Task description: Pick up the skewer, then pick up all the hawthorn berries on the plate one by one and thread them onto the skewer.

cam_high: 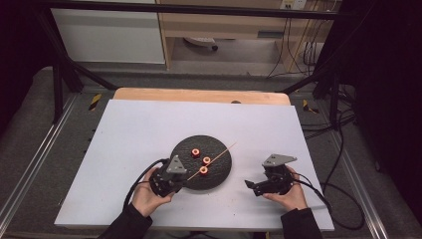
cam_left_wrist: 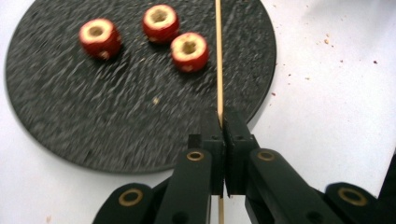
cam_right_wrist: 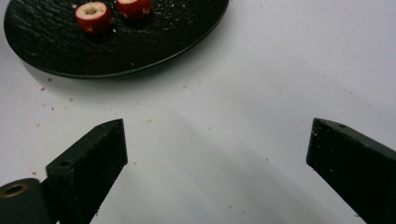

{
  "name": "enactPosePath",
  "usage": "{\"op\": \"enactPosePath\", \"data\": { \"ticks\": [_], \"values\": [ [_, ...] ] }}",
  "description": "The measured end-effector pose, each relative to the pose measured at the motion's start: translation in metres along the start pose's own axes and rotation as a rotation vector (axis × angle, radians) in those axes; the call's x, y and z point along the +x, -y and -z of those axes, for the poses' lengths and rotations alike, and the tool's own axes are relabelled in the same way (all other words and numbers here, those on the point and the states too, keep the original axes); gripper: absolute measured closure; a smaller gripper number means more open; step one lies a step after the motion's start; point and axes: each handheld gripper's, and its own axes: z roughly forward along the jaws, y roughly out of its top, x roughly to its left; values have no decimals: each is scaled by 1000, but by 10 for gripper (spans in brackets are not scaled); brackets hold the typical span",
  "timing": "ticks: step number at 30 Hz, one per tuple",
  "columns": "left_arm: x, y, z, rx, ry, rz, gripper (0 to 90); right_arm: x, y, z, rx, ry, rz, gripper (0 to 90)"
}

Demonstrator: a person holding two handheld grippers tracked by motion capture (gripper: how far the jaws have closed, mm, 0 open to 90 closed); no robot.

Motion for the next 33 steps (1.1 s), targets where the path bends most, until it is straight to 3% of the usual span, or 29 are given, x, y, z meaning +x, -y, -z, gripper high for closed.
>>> {"op": "enactPosePath", "data": {
  "ticks": [5,9,13,18,23,33],
  "values": [
    [6,22,11,-63,-37,64,884,0,-6,1,-25,-40,-82,26],
    [13,38,17,-108,-60,114,884,2,-13,0,-15,-49,-101,18],
    [17,49,22,-142,-73,138,884,5,-23,-2,-13,-72,-129,14],
    [19,61,26,-160,-87,147,884,13,-36,-7,10,-80,-135,14],
    [22,68,28,-172,-85,158,884,25,-47,-16,40,-94,-107,14],
    [25,76,27,-170,-90,170,883,50,-71,-34,37,-136,-91,43]
  ]
}}
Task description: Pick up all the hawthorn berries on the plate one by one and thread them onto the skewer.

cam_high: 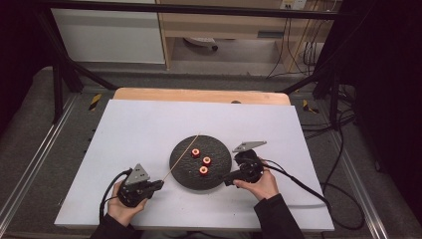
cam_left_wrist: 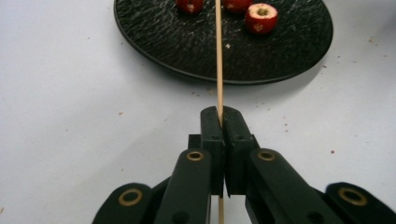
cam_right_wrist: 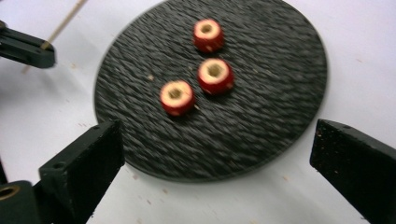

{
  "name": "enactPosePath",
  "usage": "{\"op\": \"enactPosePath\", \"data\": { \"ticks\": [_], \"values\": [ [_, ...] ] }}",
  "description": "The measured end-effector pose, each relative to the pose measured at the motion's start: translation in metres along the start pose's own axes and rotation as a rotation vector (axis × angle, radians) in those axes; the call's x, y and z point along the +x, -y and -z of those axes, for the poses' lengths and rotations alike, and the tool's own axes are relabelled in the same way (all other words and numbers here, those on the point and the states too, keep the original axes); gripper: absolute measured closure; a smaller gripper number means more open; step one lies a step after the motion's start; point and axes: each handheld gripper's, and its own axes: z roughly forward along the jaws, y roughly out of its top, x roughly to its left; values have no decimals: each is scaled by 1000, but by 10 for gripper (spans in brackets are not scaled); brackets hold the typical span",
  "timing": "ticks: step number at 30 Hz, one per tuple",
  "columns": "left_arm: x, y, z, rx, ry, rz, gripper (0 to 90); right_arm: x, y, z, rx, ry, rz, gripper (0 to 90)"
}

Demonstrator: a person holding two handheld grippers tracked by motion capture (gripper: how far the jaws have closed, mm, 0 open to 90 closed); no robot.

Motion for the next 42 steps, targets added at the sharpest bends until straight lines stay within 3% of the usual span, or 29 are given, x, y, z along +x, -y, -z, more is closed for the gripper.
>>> {"op": "enactPosePath", "data": {
  "ticks": [5,10,18,22,24,26,33,42],
  "values": [
    [0,1,1,-2,-2,4,883,9,-11,-10,6,-15,-12,63],
    [1,1,1,-7,-3,7,883,16,-19,-23,58,-27,-1,120],
    [1,1,2,-9,-6,6,883,23,-27,-43,113,-51,4,316],
    [3,1,3,-14,-8,11,883,23,-28,-54,108,-79,-34,406],
    [3,1,2,-12,-8,10,883,22,-29,-57,128,-65,-45,438],
    [2,1,2,-10,-7,9,883,23,-29,-60,138,-46,-25,467],
    [2,2,1,-7,-8,10,883,21,-28,-68,164,-36,-30,534],
    [2,2,0,-2,-7,9,883,20,-27,-74,152,-41,-41,563]
  ]
}}
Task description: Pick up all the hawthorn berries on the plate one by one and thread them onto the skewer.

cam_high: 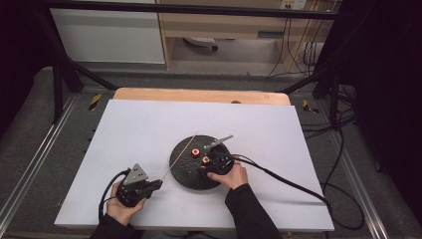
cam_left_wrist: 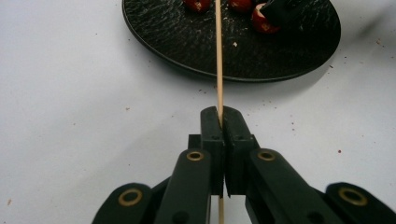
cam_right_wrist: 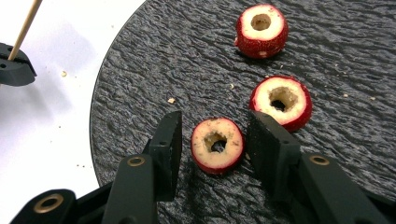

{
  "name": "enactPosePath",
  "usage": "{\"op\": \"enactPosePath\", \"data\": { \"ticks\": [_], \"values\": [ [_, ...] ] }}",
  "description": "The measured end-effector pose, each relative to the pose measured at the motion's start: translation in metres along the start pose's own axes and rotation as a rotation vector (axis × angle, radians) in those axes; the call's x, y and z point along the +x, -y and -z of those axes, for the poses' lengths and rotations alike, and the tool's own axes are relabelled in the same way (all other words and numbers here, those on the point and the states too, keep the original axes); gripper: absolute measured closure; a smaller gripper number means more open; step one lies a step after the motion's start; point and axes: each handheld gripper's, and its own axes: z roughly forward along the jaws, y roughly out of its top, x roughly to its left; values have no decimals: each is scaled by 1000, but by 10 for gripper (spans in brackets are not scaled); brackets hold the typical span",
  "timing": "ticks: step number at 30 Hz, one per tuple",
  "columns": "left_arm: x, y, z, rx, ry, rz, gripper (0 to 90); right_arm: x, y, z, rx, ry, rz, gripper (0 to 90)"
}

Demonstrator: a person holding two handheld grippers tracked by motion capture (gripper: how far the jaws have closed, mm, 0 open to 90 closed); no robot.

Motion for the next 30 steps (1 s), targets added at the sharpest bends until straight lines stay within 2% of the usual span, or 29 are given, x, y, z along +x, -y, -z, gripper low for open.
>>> {"op": "enactPosePath", "data": {
  "ticks": [6,10,14,22,30],
  "values": [
    [0,0,0,5,0,-2,883,1,1,0,7,7,17,606],
    [0,0,-1,6,-1,-1,883,2,2,-1,0,14,36,599],
    [0,0,-1,7,0,-1,883,2,3,-3,17,21,49,605],
    [-1,0,0,2,-2,-1,883,2,3,-1,8,15,45,621],
    [-2,0,1,-13,-2,3,882,3,-2,21,-75,-2,24,622]
  ]
}}
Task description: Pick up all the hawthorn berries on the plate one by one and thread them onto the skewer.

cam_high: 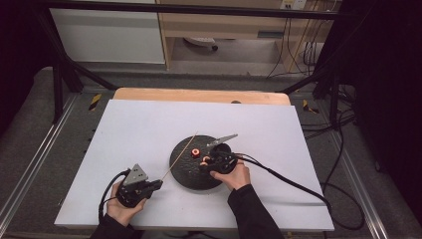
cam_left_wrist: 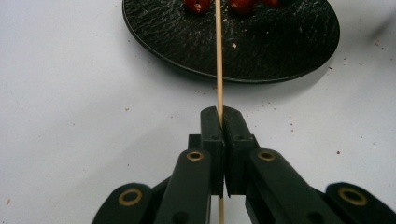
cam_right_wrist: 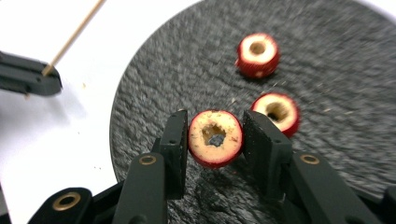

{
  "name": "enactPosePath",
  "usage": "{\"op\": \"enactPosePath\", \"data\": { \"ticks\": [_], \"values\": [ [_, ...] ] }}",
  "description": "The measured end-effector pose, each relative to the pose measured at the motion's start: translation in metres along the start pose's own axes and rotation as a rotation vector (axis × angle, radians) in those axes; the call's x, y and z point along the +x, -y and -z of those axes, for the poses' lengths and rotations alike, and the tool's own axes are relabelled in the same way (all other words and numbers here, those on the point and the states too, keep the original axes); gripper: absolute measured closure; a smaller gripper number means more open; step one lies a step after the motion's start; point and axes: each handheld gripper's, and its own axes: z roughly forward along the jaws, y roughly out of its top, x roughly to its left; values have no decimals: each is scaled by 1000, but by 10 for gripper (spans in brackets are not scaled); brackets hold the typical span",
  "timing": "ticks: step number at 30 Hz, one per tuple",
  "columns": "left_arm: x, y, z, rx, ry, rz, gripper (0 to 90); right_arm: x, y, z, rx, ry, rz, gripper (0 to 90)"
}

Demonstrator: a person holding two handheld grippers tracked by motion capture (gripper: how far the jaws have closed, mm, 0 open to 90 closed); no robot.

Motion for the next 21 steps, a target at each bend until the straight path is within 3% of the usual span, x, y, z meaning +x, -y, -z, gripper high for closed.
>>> {"op": "enactPosePath", "data": {
  "ticks": [3,11,21],
  "values": [
    [-1,0,0,-9,1,2,883,-2,-3,11,-43,16,-12,622],
    [-4,0,0,-25,2,15,883,-15,-2,36,-208,-21,-95,623],
    [-10,-1,-2,-47,-7,31,882,-30,7,51,-363,-46,-179,624]
  ]
}}
